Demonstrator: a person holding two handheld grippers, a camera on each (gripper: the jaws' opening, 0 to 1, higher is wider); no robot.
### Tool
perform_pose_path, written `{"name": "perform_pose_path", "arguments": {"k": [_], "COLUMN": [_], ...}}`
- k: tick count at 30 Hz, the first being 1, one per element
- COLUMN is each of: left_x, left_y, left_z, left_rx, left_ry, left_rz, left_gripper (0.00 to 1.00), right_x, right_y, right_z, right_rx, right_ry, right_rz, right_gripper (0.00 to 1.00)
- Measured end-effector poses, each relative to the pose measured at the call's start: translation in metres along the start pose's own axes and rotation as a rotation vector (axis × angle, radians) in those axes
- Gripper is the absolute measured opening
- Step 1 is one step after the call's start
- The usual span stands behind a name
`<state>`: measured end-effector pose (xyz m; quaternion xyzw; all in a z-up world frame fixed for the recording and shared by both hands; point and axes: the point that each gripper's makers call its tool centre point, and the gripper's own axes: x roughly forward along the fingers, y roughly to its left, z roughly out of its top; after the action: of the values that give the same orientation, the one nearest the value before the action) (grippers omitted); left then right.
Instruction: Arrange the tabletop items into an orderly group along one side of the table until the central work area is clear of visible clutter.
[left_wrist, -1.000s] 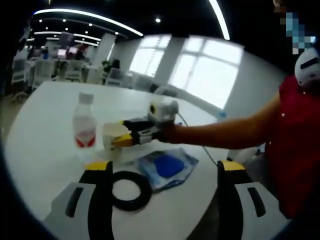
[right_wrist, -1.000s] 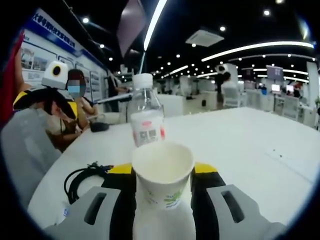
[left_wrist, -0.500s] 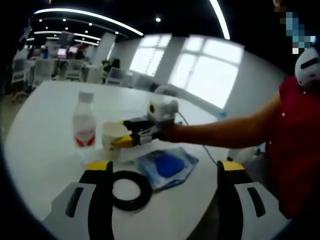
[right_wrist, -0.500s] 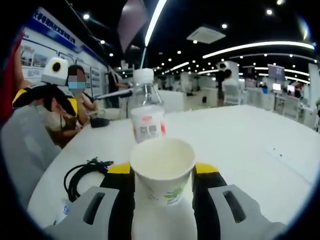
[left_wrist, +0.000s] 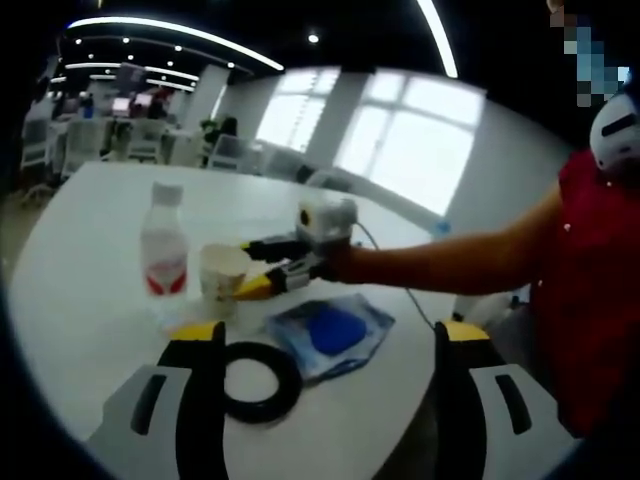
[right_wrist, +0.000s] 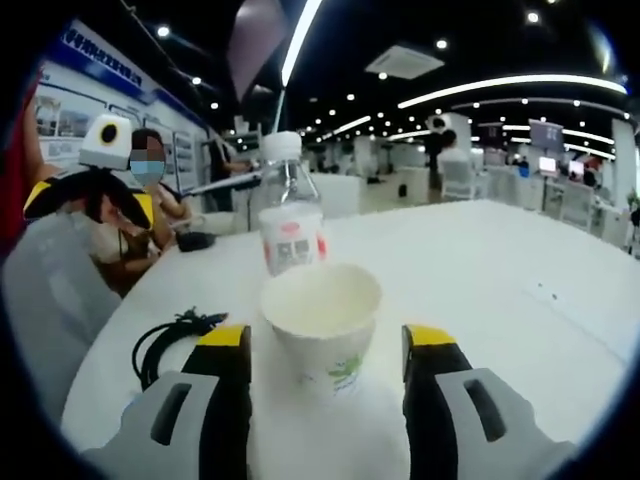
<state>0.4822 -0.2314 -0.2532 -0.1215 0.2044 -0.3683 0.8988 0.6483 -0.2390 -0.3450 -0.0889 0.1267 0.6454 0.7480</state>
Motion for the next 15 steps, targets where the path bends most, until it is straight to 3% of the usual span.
{"name": "perform_pose_path", "arguments": {"k": [6,15], "left_x": [0.002,0.006], "left_y": [-0.003,-0.011], "left_z": [0.001,0.003], "left_rx": [0.007,0.022], "left_ry": [0.002,0.012], "left_rz": [-0.013,-0.038], "left_gripper": [0.83,0.83], "right_x": [-0.008,-0.033], "right_y": [-0.002,-0.004], "right_z": [0.004,0.012], "right_rx": [0.015,0.023], "right_ry": [-0.012,-0.028], "right_rz": [-0.031,-0.073], "right_gripper": [0.74,0.80]}}
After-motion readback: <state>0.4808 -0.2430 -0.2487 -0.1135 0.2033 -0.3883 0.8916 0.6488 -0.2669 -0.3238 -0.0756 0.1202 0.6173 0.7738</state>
